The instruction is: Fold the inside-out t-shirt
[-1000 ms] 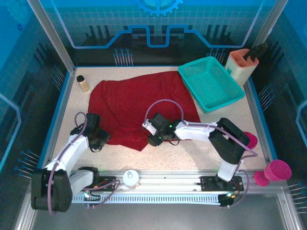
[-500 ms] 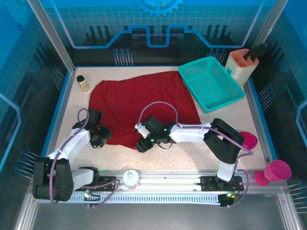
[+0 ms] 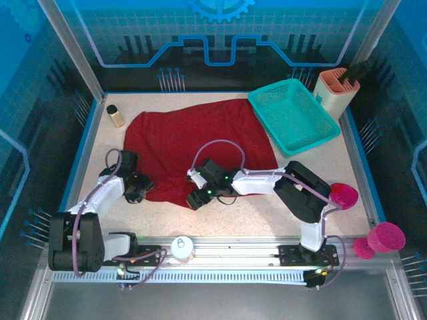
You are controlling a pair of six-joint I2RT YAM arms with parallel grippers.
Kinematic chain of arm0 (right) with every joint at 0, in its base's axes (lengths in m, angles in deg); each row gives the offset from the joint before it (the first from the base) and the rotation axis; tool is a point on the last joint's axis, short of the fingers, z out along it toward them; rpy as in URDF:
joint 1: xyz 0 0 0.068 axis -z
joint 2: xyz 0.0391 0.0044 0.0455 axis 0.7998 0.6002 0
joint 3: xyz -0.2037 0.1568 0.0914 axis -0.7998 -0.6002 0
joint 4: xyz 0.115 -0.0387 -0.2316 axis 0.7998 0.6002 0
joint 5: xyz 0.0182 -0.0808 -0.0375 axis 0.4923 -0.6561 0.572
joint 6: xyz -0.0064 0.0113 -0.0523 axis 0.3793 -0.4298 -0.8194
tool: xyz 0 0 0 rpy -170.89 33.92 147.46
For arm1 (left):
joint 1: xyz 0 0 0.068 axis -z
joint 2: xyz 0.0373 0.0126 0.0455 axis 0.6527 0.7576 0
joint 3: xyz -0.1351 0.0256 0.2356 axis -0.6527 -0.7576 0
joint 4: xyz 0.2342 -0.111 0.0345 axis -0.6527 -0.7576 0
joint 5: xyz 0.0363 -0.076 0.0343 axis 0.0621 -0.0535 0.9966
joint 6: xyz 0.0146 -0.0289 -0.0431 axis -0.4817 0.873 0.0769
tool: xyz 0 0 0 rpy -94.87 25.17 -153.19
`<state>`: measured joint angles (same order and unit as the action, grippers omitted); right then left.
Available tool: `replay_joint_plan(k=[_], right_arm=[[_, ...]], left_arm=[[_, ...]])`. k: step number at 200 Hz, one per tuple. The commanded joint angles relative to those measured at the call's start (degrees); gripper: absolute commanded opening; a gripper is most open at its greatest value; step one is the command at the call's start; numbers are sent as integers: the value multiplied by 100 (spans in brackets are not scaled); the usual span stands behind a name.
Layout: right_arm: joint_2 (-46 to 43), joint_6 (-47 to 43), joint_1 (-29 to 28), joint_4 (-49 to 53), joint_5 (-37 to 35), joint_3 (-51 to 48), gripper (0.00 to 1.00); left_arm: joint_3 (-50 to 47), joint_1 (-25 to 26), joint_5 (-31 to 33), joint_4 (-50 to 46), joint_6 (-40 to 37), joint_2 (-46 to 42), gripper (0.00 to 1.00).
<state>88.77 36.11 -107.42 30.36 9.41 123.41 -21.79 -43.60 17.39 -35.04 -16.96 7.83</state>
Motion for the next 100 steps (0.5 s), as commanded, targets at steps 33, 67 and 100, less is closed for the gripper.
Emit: replay_joint_plan(k=[33,67,100], right_arm=[[-5,-315,-92,-40,-7,237,5],[-543,-361,-255,-237,923,59,0],[-512,26,-554,-1005,1783,70,0]], left_arm=[[101,-180,-134,160,-65,353,38],[215,-344,-91,65,-69,395,39],[340,-524,-59,12,-63,392,39]])
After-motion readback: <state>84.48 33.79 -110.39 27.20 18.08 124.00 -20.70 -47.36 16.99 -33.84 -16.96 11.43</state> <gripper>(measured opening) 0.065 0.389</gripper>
